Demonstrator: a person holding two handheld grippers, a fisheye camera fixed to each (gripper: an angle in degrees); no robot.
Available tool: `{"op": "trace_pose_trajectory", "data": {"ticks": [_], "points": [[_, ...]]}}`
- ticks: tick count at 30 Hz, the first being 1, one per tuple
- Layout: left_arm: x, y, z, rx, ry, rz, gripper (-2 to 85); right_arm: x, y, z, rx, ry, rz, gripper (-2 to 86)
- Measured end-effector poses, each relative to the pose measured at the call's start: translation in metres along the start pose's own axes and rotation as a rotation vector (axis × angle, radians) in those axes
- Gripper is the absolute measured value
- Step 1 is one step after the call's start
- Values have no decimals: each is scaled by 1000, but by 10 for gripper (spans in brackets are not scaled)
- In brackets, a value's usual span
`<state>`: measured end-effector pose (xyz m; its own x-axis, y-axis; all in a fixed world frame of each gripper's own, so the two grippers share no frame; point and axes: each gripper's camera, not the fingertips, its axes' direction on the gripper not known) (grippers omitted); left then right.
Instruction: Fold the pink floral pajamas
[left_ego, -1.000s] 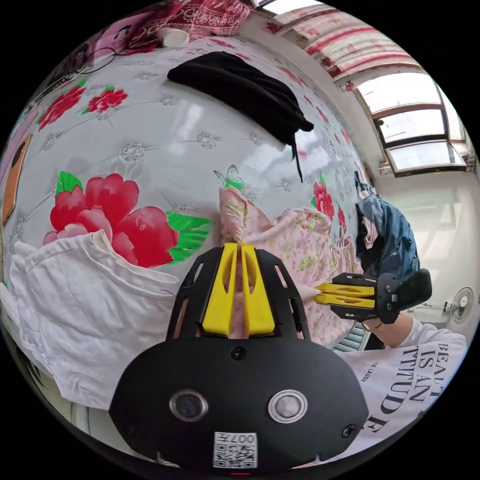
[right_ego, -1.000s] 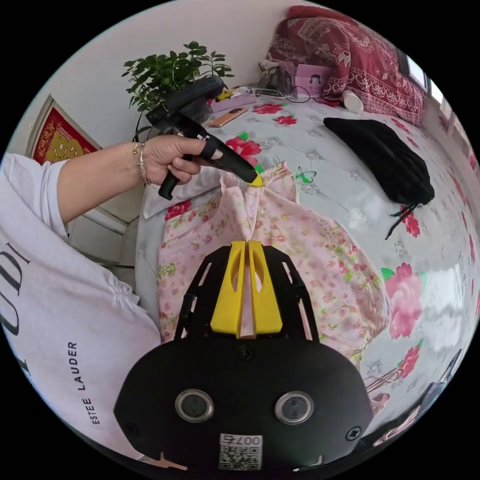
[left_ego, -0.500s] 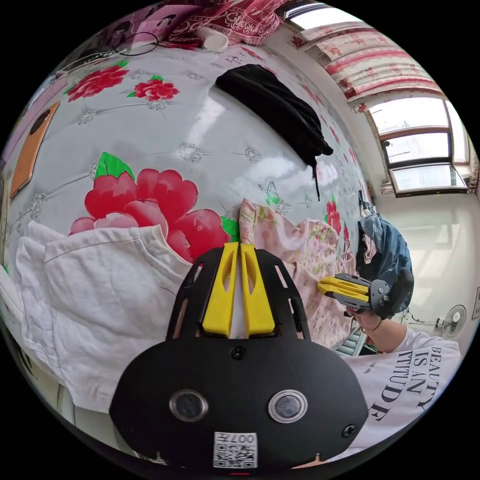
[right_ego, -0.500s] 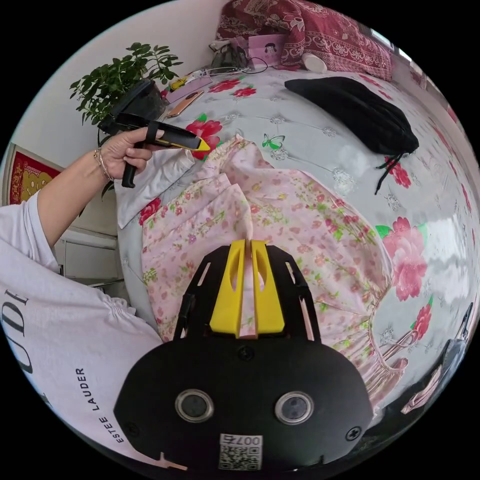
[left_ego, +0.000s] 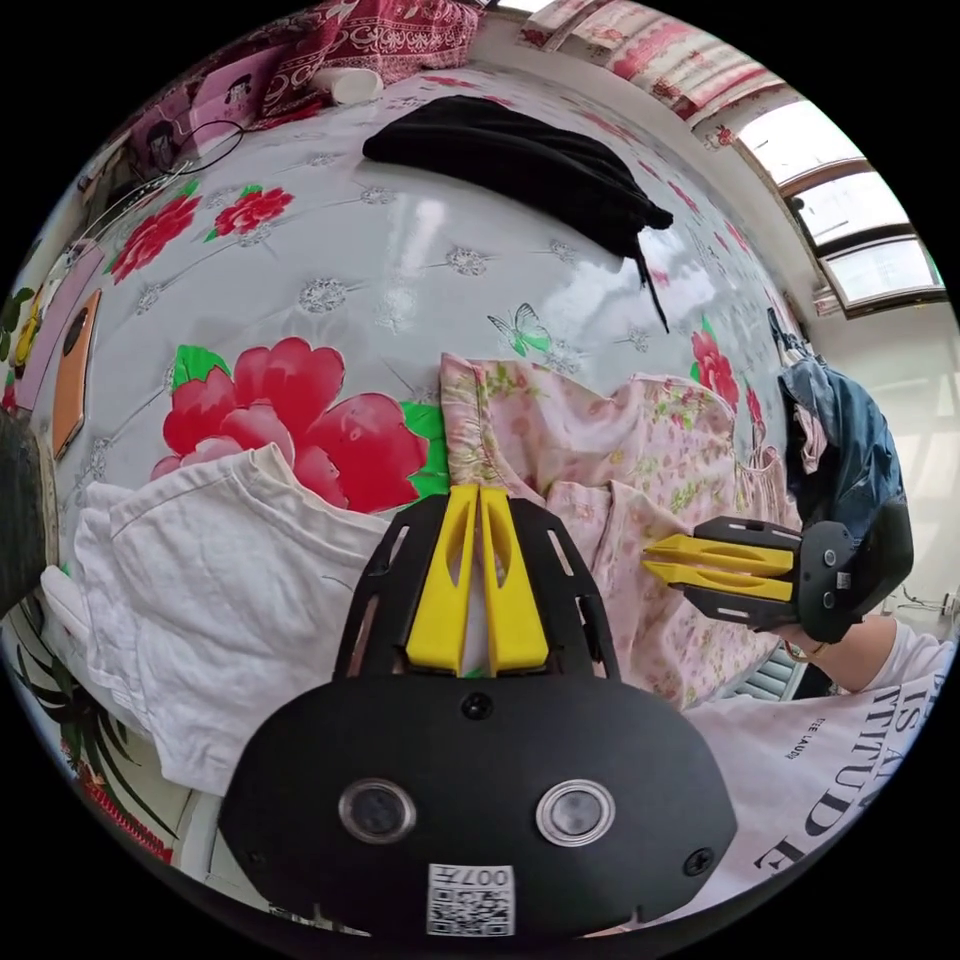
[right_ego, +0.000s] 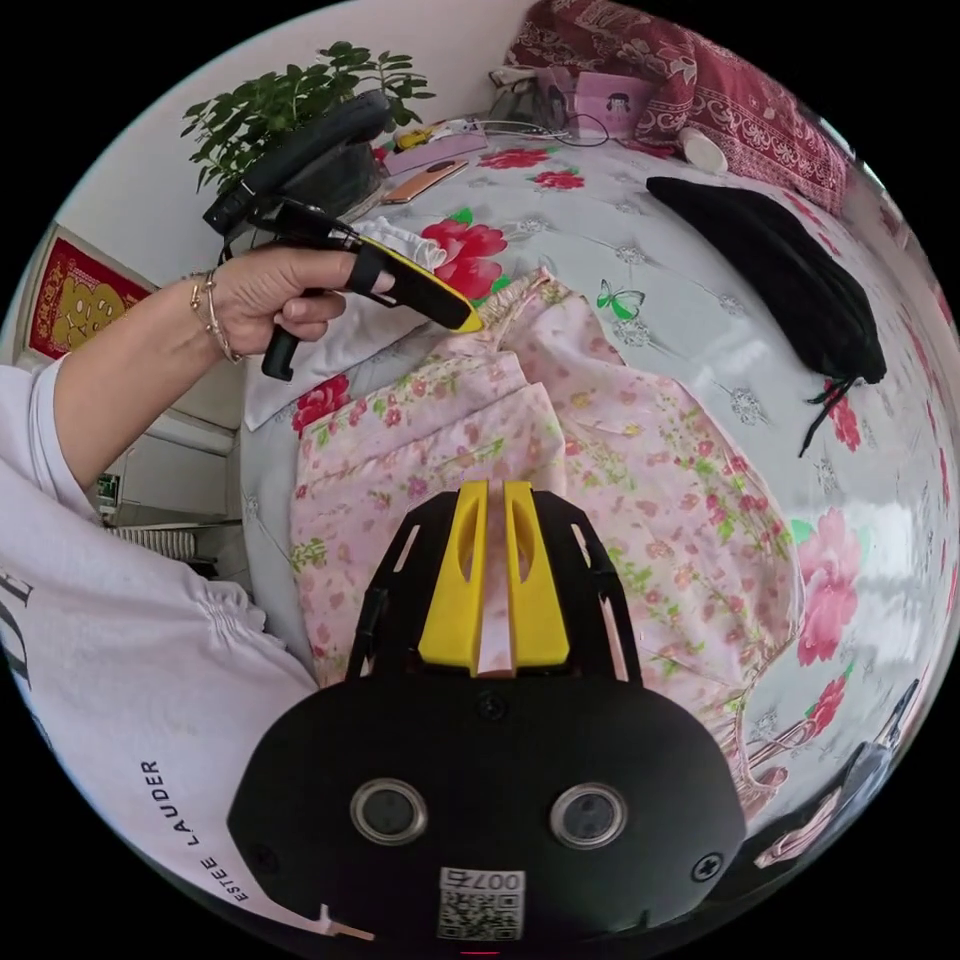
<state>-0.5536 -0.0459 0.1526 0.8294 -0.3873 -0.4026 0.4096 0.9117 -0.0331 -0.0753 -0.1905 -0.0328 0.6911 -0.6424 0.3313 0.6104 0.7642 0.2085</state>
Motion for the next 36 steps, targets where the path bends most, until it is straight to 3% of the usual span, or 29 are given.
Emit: {"op": "trace_pose_trajectory", "data": {"ticks": [6,9,13,17,21,27,32,36], "points": [[-20,22,-33,107,74,-39,-6,-3,7,9,-25,2,-1,2],[-3,25,-18,51,134,18,14,-2,7,10,-28,-2,-7,1],[9,30,4,19,-2,28,1,-1,6,11,-38,4,-14,0],[-3,35,1,27,26,30,-8,1,10,11,-35,1,-12,-1],[-40,57,-26,118,68,-92,-9,3,15,11,-26,-3,-2,-2],[-109,111,-53,286,279,-352,-8,8,19,12,-16,-21,25,-2],[-90,117,-59,278,252,-250,19,5,19,8,-11,-14,26,-1],[-39,93,-26,93,125,-85,68,-3,19,6,2,-22,1,-1]]}}
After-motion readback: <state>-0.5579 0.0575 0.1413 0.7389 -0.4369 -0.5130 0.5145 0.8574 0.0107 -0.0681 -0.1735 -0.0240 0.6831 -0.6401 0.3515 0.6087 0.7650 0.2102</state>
